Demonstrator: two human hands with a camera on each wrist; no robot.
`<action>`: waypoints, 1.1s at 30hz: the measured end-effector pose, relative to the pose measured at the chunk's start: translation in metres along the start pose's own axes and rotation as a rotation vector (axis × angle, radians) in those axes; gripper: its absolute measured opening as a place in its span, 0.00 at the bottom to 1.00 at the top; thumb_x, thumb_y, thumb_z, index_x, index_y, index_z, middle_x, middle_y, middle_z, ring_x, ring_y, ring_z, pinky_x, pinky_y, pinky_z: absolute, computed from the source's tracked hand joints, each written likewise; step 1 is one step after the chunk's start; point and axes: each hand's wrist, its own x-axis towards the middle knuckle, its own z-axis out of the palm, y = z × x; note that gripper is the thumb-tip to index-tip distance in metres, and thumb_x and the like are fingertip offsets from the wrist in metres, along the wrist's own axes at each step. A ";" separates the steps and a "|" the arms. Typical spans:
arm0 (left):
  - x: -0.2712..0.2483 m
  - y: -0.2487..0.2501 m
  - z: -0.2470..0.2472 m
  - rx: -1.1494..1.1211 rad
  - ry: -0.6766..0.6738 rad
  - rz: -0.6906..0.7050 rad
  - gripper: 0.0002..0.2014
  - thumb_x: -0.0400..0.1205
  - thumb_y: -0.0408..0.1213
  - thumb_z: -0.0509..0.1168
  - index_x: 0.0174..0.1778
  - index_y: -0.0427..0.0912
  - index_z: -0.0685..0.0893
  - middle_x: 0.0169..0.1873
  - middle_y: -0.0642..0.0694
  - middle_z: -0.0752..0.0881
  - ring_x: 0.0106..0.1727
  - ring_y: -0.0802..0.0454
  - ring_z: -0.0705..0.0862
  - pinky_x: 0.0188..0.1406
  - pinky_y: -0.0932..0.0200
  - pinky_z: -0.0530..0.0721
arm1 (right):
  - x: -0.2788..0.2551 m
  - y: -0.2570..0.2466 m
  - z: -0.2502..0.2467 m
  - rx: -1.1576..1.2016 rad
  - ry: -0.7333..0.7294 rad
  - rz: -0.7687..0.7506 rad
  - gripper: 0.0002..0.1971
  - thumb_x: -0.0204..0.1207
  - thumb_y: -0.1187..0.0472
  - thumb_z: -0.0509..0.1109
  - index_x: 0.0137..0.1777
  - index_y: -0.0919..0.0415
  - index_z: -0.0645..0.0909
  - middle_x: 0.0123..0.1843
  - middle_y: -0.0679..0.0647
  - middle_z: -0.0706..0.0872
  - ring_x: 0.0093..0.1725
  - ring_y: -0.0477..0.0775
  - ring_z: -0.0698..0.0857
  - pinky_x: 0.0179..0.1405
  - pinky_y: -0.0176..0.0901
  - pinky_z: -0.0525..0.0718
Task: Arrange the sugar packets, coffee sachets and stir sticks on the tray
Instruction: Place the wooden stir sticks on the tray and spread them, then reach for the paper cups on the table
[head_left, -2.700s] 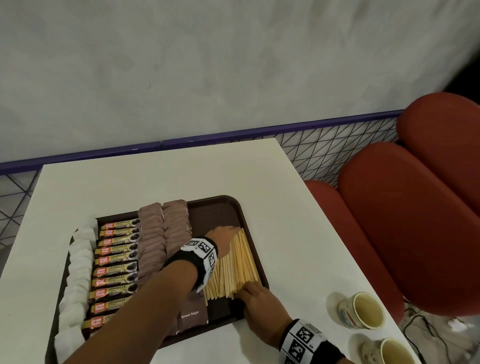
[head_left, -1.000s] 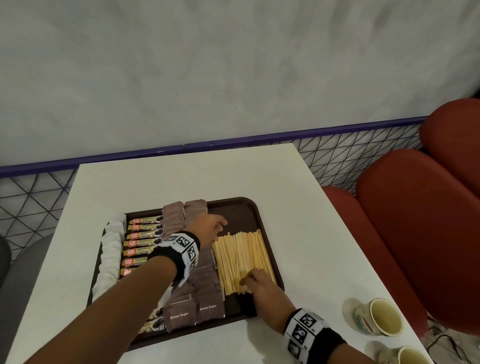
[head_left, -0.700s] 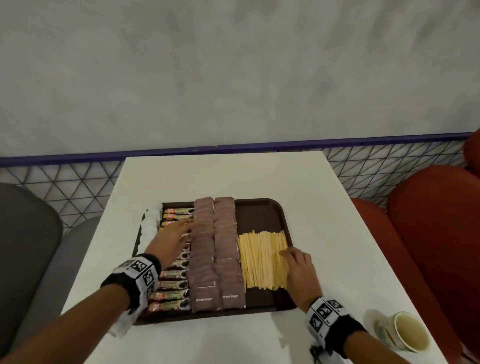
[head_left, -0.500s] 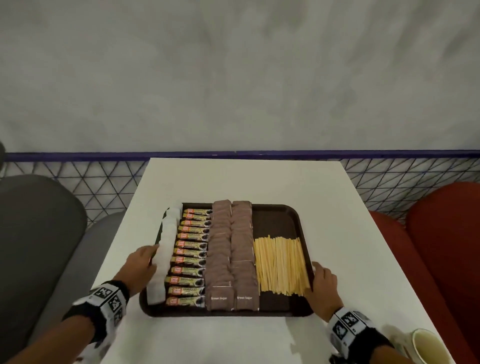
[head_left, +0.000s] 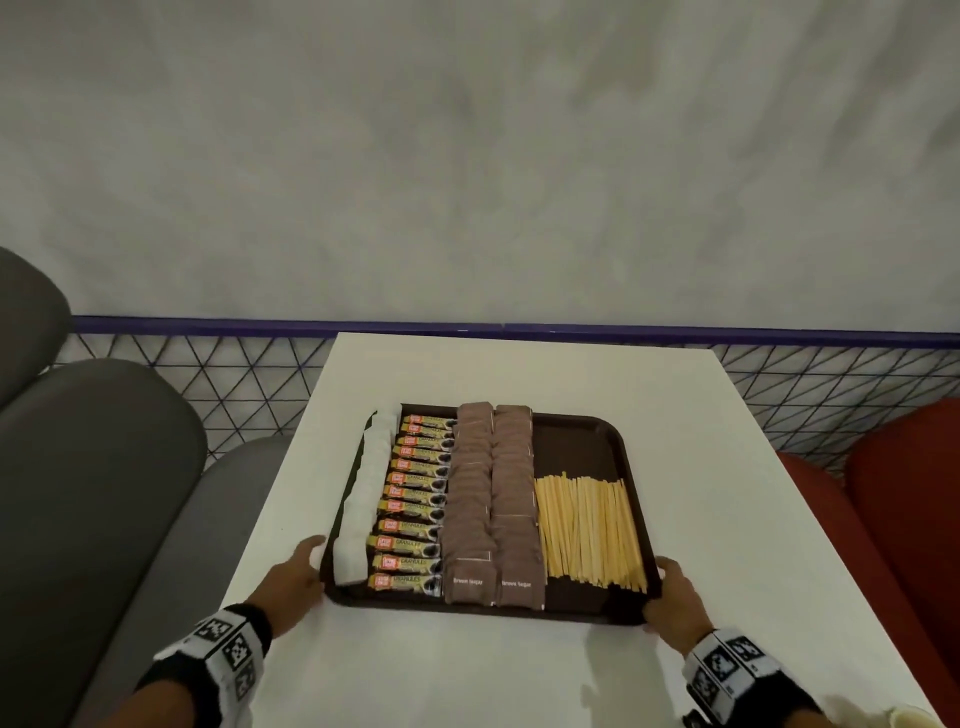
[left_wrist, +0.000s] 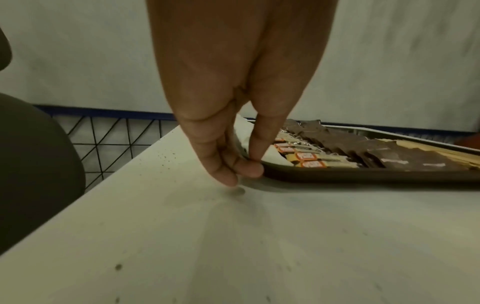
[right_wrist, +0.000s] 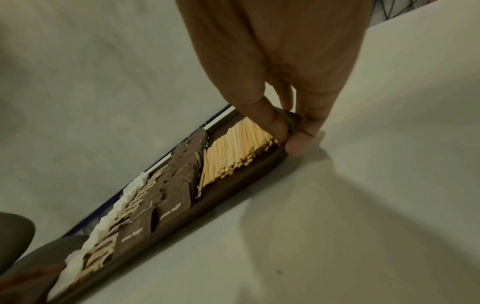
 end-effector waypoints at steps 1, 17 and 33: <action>0.007 0.000 -0.003 -0.036 0.049 -0.011 0.27 0.80 0.21 0.59 0.76 0.37 0.64 0.42 0.40 0.83 0.45 0.46 0.80 0.48 0.60 0.74 | 0.002 -0.010 0.004 0.008 0.027 -0.023 0.31 0.70 0.83 0.60 0.75 0.70 0.62 0.63 0.70 0.78 0.55 0.65 0.80 0.41 0.46 0.86; 0.109 0.020 -0.041 -0.070 0.202 -0.059 0.25 0.82 0.19 0.53 0.78 0.31 0.64 0.73 0.29 0.70 0.73 0.34 0.70 0.75 0.47 0.65 | 0.072 -0.134 0.042 -0.107 0.091 -0.182 0.25 0.74 0.78 0.60 0.72 0.68 0.70 0.61 0.68 0.82 0.60 0.65 0.81 0.55 0.42 0.77; 0.106 0.030 -0.050 0.044 0.208 -0.071 0.26 0.84 0.23 0.52 0.80 0.36 0.60 0.74 0.33 0.70 0.73 0.35 0.70 0.73 0.48 0.66 | 0.084 -0.137 0.050 -0.065 0.095 -0.125 0.17 0.77 0.74 0.61 0.66 0.68 0.72 0.67 0.68 0.78 0.66 0.65 0.78 0.67 0.50 0.75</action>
